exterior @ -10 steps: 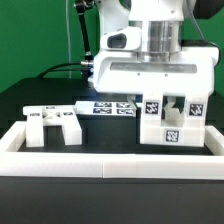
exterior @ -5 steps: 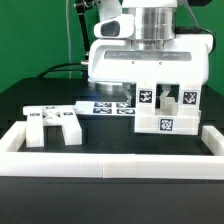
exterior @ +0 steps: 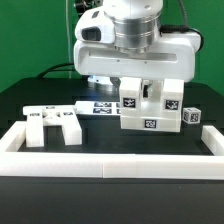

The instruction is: Assemble chair

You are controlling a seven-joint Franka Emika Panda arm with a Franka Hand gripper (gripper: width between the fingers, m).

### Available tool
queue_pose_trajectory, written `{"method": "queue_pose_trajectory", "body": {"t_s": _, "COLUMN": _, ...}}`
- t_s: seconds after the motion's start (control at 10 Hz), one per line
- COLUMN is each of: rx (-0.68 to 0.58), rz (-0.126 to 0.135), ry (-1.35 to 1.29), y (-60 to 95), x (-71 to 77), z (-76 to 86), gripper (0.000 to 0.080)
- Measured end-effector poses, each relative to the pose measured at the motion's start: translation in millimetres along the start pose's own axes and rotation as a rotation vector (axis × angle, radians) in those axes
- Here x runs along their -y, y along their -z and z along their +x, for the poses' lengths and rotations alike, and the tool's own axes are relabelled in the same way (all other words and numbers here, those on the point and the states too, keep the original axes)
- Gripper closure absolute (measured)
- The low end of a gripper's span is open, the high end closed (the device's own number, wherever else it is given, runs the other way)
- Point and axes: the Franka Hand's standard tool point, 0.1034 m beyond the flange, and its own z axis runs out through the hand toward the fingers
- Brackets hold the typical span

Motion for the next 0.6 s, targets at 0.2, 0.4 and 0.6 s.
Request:
{"method": "queue_pose_trajectory", "body": {"t_s": 0.2, "rx": 0.134, "rz": -0.012, "ry": -0.013, "y": -6.7, "x": -7.1, "z": -1.8, "gripper": 0.047}}
{"method": "queue_pose_trajectory", "body": {"t_s": 0.4, "rx": 0.261, "rz": -0.026, "ry": -0.022, "y": -14.7, "x": -12.5, "z": -2.8, "gripper": 0.047}}
{"method": "queue_pose_trajectory", "body": {"t_s": 0.6, "rx": 0.365, "rz": -0.037, "ry": -0.029, "y": -17.5, "x": -17.1, "z": -0.5, "gripper": 0.047}}
